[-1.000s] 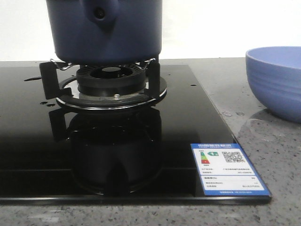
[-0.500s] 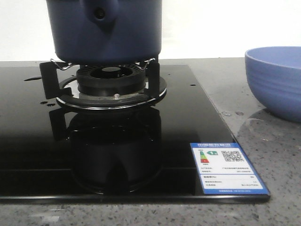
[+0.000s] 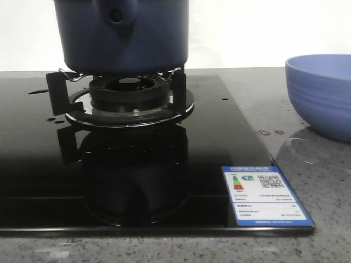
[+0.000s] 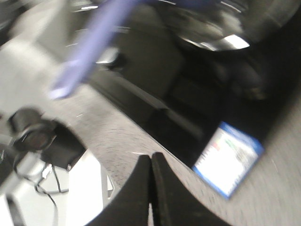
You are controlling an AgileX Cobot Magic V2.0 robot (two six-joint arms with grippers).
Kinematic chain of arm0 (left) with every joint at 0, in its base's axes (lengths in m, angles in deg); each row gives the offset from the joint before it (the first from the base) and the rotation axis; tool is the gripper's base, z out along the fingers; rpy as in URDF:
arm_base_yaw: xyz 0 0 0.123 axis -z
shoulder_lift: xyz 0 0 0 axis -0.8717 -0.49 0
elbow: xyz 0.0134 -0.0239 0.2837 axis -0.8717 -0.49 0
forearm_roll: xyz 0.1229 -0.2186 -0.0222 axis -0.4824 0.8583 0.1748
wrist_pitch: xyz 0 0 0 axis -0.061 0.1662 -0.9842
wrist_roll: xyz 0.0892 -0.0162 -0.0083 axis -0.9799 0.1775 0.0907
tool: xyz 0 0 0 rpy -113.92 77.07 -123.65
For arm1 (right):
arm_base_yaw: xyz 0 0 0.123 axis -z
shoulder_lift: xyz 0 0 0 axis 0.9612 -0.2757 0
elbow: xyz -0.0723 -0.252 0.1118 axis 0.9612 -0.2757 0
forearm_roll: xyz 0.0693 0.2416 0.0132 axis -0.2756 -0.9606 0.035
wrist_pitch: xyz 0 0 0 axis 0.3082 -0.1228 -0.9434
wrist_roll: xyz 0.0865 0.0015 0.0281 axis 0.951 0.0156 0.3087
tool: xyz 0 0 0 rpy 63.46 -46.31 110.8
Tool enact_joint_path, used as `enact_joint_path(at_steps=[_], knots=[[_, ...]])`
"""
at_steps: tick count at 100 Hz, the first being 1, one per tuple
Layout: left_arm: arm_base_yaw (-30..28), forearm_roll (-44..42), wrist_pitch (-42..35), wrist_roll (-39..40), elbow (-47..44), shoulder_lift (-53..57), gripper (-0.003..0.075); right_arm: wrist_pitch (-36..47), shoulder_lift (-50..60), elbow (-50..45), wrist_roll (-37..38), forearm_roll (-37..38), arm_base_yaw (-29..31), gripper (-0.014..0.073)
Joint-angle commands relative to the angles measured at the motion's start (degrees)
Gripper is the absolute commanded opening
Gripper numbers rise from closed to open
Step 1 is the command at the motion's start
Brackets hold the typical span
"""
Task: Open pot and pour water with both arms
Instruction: 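Grasp the purple lid knob with the left gripper and lift the lid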
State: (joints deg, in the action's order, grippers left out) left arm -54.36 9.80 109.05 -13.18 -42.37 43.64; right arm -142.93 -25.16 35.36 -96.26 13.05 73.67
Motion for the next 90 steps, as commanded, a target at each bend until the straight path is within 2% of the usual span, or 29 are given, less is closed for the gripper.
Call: enact_joint_path(at_steps=[1,11,18,23,30,37,45,50,55,90], knots=[[0.00,4.48,1.89,-10.21,3.56,-2.75,-0.0019,2.15,-0.47,1.94,-8.50,-5.52,-0.06,-0.0063],[0.00,1.73,1.64,-16.17,6.81,-5.31,0.0026,5.25,-0.47,1.94,-11.24,-5.52,-0.06,-0.0060],[0.00,-1.29,0.50,-16.18,9.78,-7.43,0.0133,6.79,-0.37,1.94,-13.16,-5.52,-0.06,-0.0059],[0.00,-2.54,-0.28,-16.18,11.80,-8.94,0.0252,7.62,-0.37,1.94,-13.32,-5.52,-0.06,-0.0039],[0.00,-2.69,-2.11,-16.18,14.55,-11.09,0.0391,8.62,-0.37,1.94,-13.32,-5.52,-0.06,0.0047],[0.00,-2.69,-4.39,-16.18,17.32,-13.27,0.0468,8.96,-0.37,1.94,-13.32,-5.52,-0.06,0.0188],[0.00,-2.69,-5.94,-16.18,20.43,-16.29,0.0482,8.96,-0.37,1.94,-13.32,-5.52,-0.06,0.0388],[0.00,-2.69,-5.96,-16.32,22.22,-18.40,0.0482,9.09,-0.37,1.94,-13.32,-5.52,-0.06,0.0472],[0.00,-2.69,-5.67,-16.77,23.98,-20.70,0.0482,9.09,-0.37,1.94,-13.32,-5.52,-0.06,0.0517],[0.62,-2.47,-5.31,-25.68,33.90,-36.33,0.0483,10.88,1.88,1.94,-13.41,-4.48,-0.06,0.0524]])
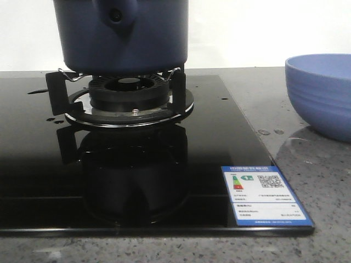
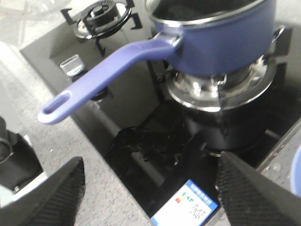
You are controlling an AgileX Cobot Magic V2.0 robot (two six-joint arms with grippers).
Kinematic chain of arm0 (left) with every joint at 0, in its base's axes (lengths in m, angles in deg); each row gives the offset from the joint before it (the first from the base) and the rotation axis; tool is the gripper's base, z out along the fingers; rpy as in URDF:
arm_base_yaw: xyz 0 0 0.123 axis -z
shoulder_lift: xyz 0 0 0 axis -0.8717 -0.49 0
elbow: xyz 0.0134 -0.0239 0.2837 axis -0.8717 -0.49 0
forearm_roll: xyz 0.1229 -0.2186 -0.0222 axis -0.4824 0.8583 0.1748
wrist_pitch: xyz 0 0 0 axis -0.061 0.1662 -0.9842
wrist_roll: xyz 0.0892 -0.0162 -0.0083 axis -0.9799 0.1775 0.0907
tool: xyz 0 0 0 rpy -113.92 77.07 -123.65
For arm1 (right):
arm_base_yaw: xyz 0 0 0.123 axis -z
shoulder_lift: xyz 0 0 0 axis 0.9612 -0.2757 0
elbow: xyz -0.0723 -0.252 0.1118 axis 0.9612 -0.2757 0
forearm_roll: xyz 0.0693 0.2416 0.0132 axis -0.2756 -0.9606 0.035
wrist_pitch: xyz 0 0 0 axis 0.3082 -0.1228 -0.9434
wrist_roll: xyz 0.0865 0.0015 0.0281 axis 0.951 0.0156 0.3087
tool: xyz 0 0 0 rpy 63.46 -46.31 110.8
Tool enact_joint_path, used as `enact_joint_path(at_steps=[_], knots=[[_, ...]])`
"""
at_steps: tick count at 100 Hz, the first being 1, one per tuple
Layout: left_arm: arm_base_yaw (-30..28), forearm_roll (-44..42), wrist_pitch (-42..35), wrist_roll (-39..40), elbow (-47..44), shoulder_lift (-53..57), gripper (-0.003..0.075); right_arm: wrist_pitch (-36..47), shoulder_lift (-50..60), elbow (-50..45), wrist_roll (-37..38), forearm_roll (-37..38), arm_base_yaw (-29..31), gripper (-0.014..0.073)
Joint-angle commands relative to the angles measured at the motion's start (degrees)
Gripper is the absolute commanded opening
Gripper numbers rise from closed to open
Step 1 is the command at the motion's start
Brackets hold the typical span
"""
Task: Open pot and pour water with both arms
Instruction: 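Grasp the purple lid knob with the left gripper and lift the lid, then grasp the light blue bowl rim with the right gripper and lift it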
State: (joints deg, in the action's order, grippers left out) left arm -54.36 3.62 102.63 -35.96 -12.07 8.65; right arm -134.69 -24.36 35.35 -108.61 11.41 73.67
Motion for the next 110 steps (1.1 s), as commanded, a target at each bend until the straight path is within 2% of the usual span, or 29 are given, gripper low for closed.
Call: enact_joint_path(at_steps=[1,33,54,83,110], knots=[[0.64,3.72,1.10,-3.13,3.77,-1.58,0.0484,2.63,1.29,1.95,-1.06,-2.84,-0.06,0.0524],[5.12,4.12,-0.89,-5.69,8.90,-9.99,0.0484,5.45,3.80,2.03,-1.06,-2.72,-0.06,0.0524],[5.37,9.66,-2.37,-5.69,9.31,-11.03,0.0479,5.81,4.10,2.03,-1.06,-2.72,-0.06,0.0524],[5.37,10.39,-0.45,-5.69,9.31,-11.08,0.0312,7.49,4.10,2.03,-1.06,-2.72,-0.06,0.0524],[4.17,12.85,-0.46,-3.24,10.25,-6.92,0.0295,9.71,4.10,2.03,-1.06,-3.63,-0.06,0.0524]])
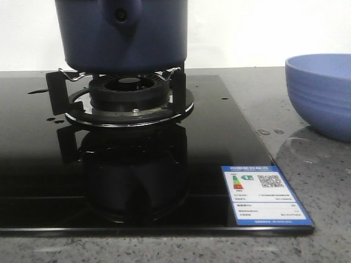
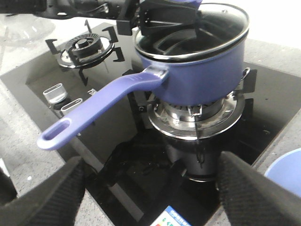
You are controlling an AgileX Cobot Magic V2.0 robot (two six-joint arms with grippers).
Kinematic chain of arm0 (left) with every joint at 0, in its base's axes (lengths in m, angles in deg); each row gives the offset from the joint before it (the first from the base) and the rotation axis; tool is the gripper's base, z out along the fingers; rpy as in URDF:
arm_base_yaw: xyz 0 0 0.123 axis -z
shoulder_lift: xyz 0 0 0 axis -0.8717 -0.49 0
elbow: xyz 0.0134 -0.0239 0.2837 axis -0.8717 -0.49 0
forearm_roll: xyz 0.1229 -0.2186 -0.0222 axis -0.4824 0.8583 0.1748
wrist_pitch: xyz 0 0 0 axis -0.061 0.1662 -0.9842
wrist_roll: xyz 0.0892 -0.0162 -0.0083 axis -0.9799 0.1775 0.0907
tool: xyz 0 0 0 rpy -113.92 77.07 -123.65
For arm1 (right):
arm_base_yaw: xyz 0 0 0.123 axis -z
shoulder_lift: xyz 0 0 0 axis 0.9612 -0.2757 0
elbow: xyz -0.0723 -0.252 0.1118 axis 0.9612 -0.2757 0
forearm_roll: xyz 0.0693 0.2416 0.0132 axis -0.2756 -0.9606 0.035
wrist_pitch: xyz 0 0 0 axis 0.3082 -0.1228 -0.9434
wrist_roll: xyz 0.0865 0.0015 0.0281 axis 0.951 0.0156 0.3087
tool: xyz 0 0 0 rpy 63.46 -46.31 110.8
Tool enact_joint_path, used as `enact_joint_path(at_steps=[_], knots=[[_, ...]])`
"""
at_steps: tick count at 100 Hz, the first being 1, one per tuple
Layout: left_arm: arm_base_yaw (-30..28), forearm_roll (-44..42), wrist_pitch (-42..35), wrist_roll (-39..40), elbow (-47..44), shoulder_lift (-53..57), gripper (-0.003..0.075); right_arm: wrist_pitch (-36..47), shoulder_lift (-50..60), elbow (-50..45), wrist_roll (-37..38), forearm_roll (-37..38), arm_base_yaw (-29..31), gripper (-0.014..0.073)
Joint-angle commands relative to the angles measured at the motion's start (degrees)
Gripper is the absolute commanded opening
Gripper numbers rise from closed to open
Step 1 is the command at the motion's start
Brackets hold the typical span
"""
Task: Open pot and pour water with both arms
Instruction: 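Grasp the light blue bowl rim with the right gripper and lift it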
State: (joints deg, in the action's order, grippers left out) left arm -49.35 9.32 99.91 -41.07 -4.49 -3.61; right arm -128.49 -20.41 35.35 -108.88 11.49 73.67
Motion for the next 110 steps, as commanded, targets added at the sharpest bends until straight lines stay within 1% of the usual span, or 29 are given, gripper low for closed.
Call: enact_joint_path(at_steps=[1,13,32,42,49,52,61,66,68,73,80,85,91,102,110], knots=[[-0.96,7.26,2.26,2.16,2.67,5.58,0.0295,3.63,0.15,2.03,-0.79,-3.73,-0.06,0.0524],[-3.65,6.14,1.78,6.67,2.67,9.86,0.0295,6.89,0.15,2.03,-0.69,-3.97,-0.06,0.0524],[-8.60,-2.51,-3.72,16.12,0.58,18.79,0.0295,12.82,-1.09,2.08,1.99,-3.68,0.17,0.0524],[-11.10,-5.32,-6.81,19.73,-2.76,24.11,0.0295,16.52,-3.74,3.21,7.50,-0.47,0.17,0.0524],[-12.54,-5.64,-8.73,20.83,-6.20,28.18,0.0295,17.71,-6.55,5.49,13.92,4.04,0.17,0.0524],[-12.98,-5.64,-9.47,20.83,-7.75,29.91,0.0295,17.71,-8.17,6.75,17.88,6.85,0.35,0.0524],[-13.65,-5.64,-13.16,20.83,-12.99,35.44,0.0295,14.42,-12.26,12.05,28.78,15.48,2.31,0.0524],[-13.65,-5.64,-15.41,20.83,-15.65,38.11,0.0295,10.97,-15.10,15.36,34.29,23.10,4.10,0.0524],[-13.65,-5.64,-16.08,20.83,-16.70,39.17,0.0295,9.17,-15.85,16.75,36.54,25.05,5.01,0.0524],[-13.46,-5.64,-17.16,20.83,-18.93,41.31,0.0295,4.84,-18.74,19.76,41.05,31.74,7.22,0.0524],[-12.52,-5.64,-19.34,20.83,-21.37,43.55,0.0295,0.84,-21.67,22.50,45.03,37.38,9.71,0.0524],[-11.58,-5.64,-20.75,20.83,-22.64,44.60,0.0295,0.67,-23.13,22.73,46.48,39.11,10.54,0.0524],[-10.42,-5.64,-22.01,20.83,-23.26,45.38,0.0295,0.10,-24.84,22.30,46.59,39.52,11.21,0.0524],[-9.12,-5.32,-22.12,20.83,-23.26,45.90,0.0295,-3.85,-28.94,21.52,46.59,39.95,11.51,0.0524],[-8.86,-5.32,-22.11,20.83,-23.26,46.12,0.0295,-4.21,-31.14,19.81,46.59,40.20,11.51,0.0524]])
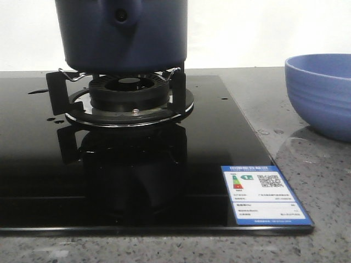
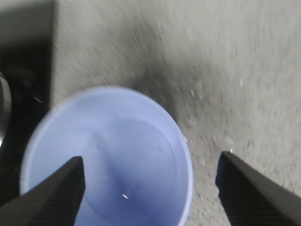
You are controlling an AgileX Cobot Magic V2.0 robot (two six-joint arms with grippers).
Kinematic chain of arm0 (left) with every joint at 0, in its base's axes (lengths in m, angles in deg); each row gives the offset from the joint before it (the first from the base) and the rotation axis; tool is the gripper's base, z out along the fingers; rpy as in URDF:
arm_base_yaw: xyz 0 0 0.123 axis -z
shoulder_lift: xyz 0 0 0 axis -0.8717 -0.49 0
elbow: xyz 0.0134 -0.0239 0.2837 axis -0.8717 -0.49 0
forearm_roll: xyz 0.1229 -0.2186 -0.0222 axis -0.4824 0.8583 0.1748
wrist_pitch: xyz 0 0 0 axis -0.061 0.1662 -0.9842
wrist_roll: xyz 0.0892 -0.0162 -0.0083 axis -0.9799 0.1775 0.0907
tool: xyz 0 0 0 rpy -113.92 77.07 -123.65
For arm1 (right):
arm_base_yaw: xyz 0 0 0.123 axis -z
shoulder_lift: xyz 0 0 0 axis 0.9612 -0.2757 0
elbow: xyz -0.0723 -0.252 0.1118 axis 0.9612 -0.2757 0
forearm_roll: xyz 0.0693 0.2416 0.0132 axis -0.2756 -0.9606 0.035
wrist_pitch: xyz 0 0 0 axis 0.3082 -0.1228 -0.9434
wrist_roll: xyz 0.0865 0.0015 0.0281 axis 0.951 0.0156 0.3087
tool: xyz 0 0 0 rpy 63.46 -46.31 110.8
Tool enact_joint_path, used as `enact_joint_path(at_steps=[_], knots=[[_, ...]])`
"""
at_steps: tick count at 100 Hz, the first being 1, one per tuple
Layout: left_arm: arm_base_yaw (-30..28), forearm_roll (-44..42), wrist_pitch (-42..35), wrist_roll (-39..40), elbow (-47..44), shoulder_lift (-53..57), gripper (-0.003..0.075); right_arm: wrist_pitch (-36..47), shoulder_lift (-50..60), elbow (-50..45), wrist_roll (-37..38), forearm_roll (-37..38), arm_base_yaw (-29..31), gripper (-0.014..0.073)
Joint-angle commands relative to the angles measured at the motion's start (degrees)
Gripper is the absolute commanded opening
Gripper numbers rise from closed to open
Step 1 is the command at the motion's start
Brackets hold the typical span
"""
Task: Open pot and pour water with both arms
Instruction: 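Grasp the light blue bowl rim with the right gripper and lift it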
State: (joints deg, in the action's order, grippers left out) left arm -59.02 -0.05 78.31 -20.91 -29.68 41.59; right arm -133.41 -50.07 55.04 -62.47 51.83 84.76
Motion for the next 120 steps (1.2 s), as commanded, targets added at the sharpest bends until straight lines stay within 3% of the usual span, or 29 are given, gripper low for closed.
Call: enact_joint_path(at_steps=[1,32,59,82,120], knots=[[0.82,4.05,-0.52,0.67,1.94,0.92,0.0295,0.92,-1.79,-0.06,0.18,-0.01,0.42,0.0524],[1.87,6.65,-0.74,0.67,1.94,0.92,0.0295,5.40,-5.34,-7.50,0.08,-0.92,1.75,0.0498],[1.98,6.68,-0.74,0.67,1.94,0.92,0.0295,6.47,-5.90,-9.13,-0.75,-5.56,1.75,0.0125],[1.98,6.78,-0.62,0.67,1.94,0.92,0.0295,4.21,-5.90,-7.86,-4.71,-9.32,1.75,-0.0050],[1.98,9.43,-0.62,0.57,1.94,0.92,0.0295,-4.16,-6.32,8.98,-5.32,-10.48,-1.31,-0.0047]])
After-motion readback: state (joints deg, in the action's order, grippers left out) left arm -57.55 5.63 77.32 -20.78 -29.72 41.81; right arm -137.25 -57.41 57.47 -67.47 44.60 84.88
